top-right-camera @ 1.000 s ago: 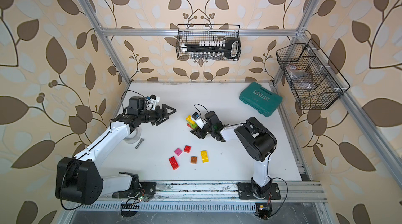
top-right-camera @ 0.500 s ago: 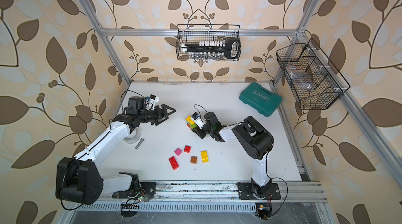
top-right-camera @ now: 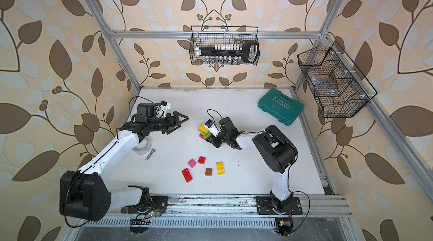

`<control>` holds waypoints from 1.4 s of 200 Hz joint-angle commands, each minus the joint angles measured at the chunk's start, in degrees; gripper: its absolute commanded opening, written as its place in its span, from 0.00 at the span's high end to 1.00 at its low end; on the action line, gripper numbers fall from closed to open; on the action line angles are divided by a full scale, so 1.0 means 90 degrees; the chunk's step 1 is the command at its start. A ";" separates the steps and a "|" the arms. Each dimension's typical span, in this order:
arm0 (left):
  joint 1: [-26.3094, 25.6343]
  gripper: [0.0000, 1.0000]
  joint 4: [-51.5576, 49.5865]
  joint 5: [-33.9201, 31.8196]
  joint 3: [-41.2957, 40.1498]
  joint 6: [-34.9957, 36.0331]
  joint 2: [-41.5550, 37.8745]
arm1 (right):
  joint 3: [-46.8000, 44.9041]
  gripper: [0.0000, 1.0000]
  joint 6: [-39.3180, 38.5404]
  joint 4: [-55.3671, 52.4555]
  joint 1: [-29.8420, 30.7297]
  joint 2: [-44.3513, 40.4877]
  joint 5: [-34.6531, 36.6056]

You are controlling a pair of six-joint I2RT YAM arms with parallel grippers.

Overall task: Assemble the letter s with lego
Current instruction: Adjust the lego brick at the center of the board.

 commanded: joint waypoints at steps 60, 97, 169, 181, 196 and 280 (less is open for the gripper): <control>0.0155 0.14 -0.1233 -0.0412 0.0679 0.0519 -0.1153 | 0.4199 0.68 0.0745 -0.5123 -0.0553 0.1315 -0.2488; 0.0197 0.13 -0.1651 -0.0715 0.0771 0.0654 -0.1528 | 0.6727 0.68 0.1032 -0.7108 -0.0586 0.2820 -0.3046; 0.0216 0.13 -0.1755 -0.0849 0.0693 0.0638 -0.1712 | 0.8388 0.69 0.2208 -0.7052 -0.0540 0.4154 -0.3548; 0.0212 0.13 -0.1743 -0.0856 0.0682 0.0648 -0.1709 | 0.8206 0.72 0.2478 -0.6636 -0.0523 0.4141 -0.3505; 0.0216 0.13 -0.1748 -0.0856 0.0681 0.0647 -0.1702 | 0.7929 0.75 0.2812 -0.6108 -0.0513 0.4076 -0.3421; 0.0212 0.13 -0.1703 -0.0842 0.0672 0.0622 -0.1644 | 0.6462 0.74 0.4328 -0.3729 -0.0562 0.3702 -0.3125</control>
